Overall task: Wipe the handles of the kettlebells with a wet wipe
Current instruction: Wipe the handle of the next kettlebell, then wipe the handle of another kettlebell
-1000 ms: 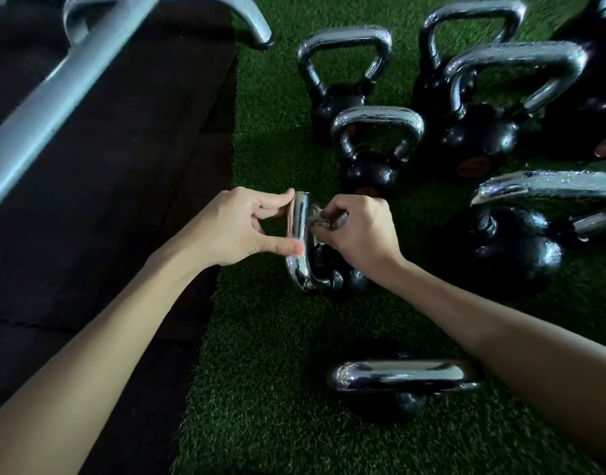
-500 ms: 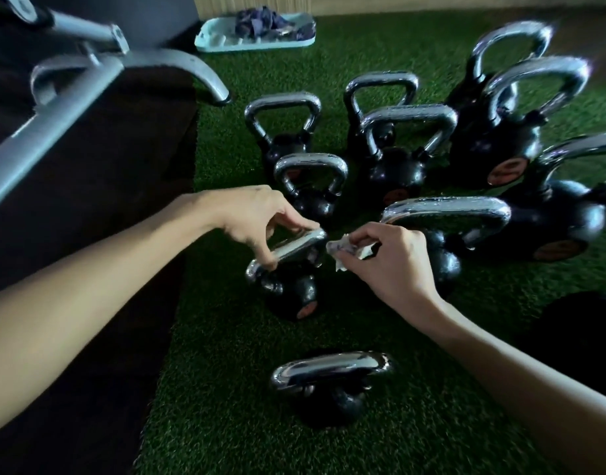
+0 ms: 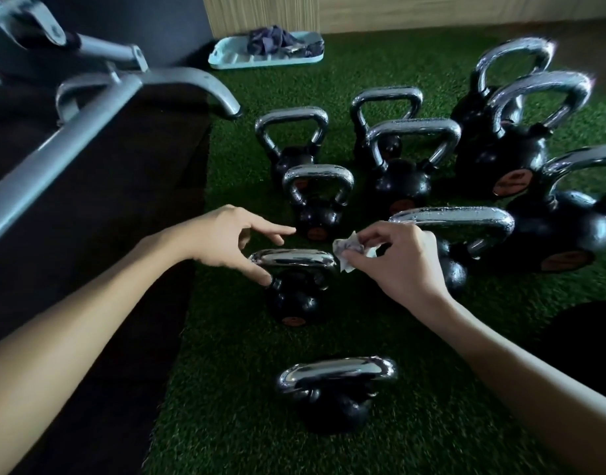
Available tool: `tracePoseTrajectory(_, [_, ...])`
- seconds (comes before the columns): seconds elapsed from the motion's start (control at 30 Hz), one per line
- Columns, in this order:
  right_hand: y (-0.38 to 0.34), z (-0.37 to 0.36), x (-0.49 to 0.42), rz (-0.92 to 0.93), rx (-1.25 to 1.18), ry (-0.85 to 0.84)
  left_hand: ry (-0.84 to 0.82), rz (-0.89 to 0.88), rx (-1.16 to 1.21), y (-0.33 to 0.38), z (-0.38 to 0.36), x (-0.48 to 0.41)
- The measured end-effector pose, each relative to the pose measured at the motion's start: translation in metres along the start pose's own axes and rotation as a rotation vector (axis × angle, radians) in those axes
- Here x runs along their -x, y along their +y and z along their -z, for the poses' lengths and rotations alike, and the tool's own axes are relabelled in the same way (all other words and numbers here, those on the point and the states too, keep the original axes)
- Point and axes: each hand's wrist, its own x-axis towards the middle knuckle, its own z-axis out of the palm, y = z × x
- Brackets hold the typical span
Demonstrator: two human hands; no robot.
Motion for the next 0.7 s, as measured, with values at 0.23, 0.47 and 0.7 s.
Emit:
tracePoseTrajectory(0.23, [-0.031,0.0,-0.094,0.155,0.031,-0.013,0.023,0.074,-0.017,-0.013,0.058,-0.054])
tracePoseTrajectory(0.47, [-0.031,0.001,-0.178,0.065,0.269,-0.183,0.179,0.134,-0.15,-0.025,0.083,-0.142])
tracePoseTrajectory(0.7, [-0.037,0.011,-0.21,0.023,0.411,-0.287,0.208,0.106,0.036,-0.042,0.088,-0.175])
